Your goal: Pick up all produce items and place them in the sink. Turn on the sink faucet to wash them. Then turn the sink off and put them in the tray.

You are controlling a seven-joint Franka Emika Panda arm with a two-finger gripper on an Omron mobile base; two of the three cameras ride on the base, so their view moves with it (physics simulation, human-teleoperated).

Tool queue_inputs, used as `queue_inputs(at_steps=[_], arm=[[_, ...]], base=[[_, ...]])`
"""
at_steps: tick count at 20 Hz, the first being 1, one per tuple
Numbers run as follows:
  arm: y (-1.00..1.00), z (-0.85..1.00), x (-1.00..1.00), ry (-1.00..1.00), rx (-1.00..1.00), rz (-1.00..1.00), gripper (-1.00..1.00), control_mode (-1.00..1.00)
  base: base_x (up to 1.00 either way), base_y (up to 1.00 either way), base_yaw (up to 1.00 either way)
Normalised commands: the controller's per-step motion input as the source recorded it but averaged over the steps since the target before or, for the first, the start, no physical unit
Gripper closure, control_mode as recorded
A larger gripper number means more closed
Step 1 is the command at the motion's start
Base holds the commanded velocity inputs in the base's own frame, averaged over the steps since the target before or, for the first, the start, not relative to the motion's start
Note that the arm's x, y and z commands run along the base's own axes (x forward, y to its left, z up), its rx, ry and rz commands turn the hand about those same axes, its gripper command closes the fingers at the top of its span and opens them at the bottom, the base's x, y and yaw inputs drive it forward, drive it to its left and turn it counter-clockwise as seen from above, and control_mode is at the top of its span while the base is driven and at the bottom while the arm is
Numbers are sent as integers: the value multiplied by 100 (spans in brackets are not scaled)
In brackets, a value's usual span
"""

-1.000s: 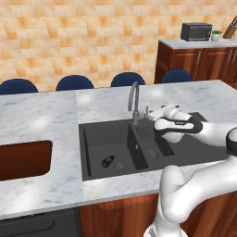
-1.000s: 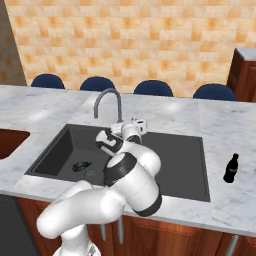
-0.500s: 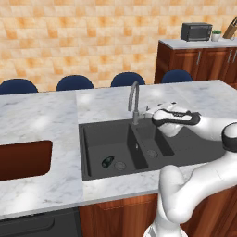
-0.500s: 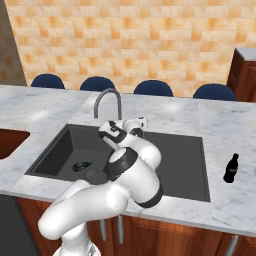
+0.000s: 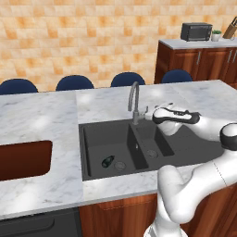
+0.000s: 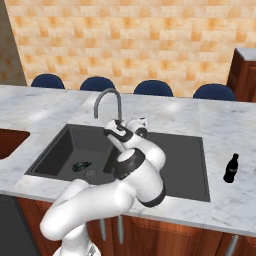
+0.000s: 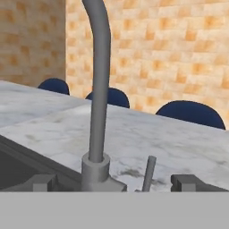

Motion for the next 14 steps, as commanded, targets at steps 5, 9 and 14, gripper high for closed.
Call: queue_inputs(at_steps=[5,9,14], arm=[[0,-21,24,3,-2,5,-100,-100],[1,-10,27,0,0,6,-100,-100],[2,-8,30,0,0,8,-100,-100]], base=[[0,0,0],[0,0,0],[0,0,0]])
